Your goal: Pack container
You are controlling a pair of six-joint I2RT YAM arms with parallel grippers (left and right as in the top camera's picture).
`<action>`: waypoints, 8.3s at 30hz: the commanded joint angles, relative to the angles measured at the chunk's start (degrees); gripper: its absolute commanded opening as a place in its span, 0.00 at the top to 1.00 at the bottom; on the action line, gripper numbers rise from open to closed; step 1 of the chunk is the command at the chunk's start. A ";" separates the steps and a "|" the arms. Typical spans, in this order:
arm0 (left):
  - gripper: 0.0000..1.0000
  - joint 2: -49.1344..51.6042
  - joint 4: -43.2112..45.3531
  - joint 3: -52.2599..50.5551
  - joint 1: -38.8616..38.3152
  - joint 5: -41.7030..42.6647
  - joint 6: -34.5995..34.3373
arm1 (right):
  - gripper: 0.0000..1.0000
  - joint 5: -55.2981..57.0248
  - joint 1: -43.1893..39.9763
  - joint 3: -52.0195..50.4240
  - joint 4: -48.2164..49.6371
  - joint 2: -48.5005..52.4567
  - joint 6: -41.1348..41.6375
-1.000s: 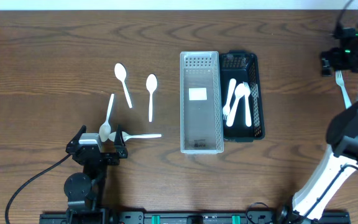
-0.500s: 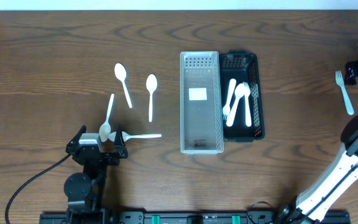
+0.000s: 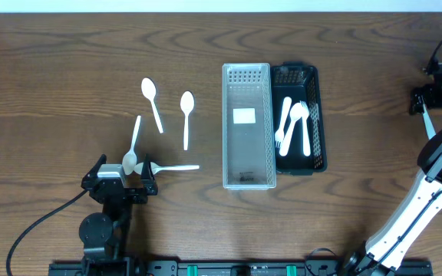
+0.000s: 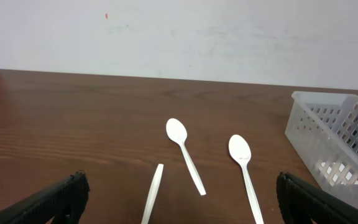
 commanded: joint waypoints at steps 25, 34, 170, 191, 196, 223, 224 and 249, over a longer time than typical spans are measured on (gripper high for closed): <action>0.02 -0.02 -0.98 -1.53 0.26 0.22 -0.07 | 0.78 0.35 -0.04 -0.13 0.83 6.62 1.29; 0.02 -0.02 -0.98 -1.53 0.26 0.22 -0.07 | 0.99 0.50 1.57 3.13 -0.74 5.14 4.98; 0.02 85.35 -61.70 76.26 0.11 28.33 -25.09 | 0.01 -2.71 5.14 1.22 -6.67 -8.11 33.42; 0.02 86.23 -64.70 70.73 -5.18 -4.15 -86.60 | 0.01 -2.71 5.14 1.22 -6.67 -8.11 33.42; 0.02 86.27 -59.47 64.89 -6.40 -2.14 -90.42 | 0.01 -2.71 5.14 1.22 -6.67 -8.11 33.42; 0.02 99.12 -47.87 58.58 -12.76 2.78 -90.38 | 0.01 -2.71 5.14 1.22 -6.67 -8.11 33.42; 0.02 99.12 -47.28 58.36 -12.76 2.78 -89.53 | 0.01 -2.71 5.14 1.22 -6.67 -8.11 33.42; 0.02 99.14 -39.04 51.17 -12.50 -0.87 -89.81 | 0.01 -2.71 5.14 1.22 -6.67 -8.11 33.42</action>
